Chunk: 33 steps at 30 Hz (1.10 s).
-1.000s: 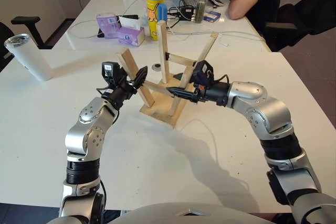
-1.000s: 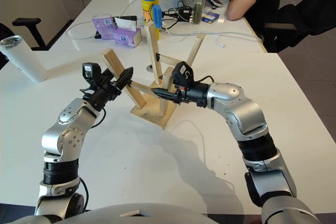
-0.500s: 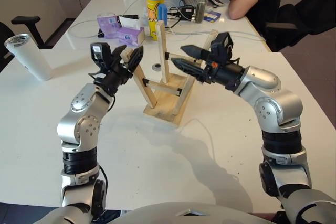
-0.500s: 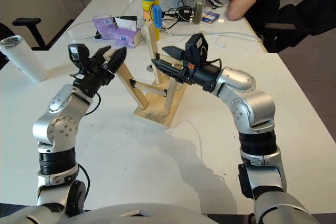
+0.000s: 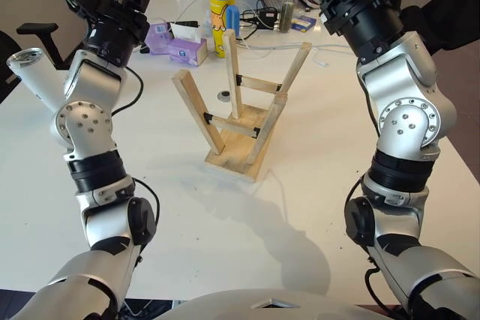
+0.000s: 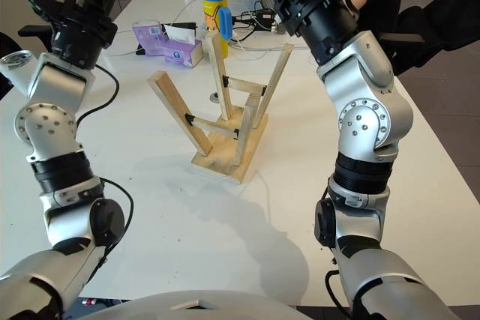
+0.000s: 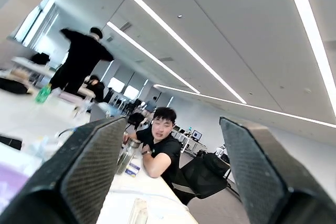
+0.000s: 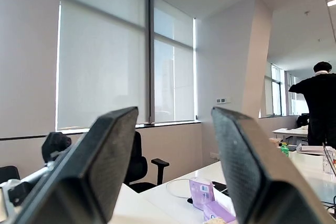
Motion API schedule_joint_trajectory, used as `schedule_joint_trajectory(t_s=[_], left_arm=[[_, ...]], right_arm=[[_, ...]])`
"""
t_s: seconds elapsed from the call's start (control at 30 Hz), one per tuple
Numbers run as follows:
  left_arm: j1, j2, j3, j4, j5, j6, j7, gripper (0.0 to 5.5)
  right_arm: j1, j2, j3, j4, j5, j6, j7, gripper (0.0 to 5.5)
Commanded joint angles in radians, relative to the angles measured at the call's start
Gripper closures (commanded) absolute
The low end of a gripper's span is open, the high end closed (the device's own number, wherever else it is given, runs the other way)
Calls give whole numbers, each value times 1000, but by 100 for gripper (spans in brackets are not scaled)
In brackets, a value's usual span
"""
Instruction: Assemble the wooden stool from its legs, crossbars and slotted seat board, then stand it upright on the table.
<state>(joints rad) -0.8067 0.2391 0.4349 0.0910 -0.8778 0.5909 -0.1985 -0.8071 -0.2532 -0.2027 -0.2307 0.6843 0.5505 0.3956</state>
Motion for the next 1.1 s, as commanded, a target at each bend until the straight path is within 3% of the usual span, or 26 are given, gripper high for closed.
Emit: schedule_joint_trajectory(t_s=[0.03,0.13,0.2,0.47,0.7,0.83,1.1], left_arm=[[87,-81,-66,72,15,63,17,217],[270,-160,-236,-15,80,114,16,217],[352,-193,-297,-69,102,122,35,217],[374,-218,-334,-174,118,89,82,217],[271,-215,-179,-248,40,-31,124,217],[198,-213,-43,-297,-111,-98,161,217],[124,-2,173,-170,-200,-167,179,217]], right_arm=[[238,-76,258,-17,-164,-4,102,289],[404,-159,506,87,-386,-54,139,289],[445,-173,573,150,-482,-112,125,289],[417,-104,491,141,-460,-136,106,289],[417,-87,457,94,-408,-100,117,289],[429,-102,464,90,-420,-102,118,289],[411,-108,464,105,-422,-111,121,289]])
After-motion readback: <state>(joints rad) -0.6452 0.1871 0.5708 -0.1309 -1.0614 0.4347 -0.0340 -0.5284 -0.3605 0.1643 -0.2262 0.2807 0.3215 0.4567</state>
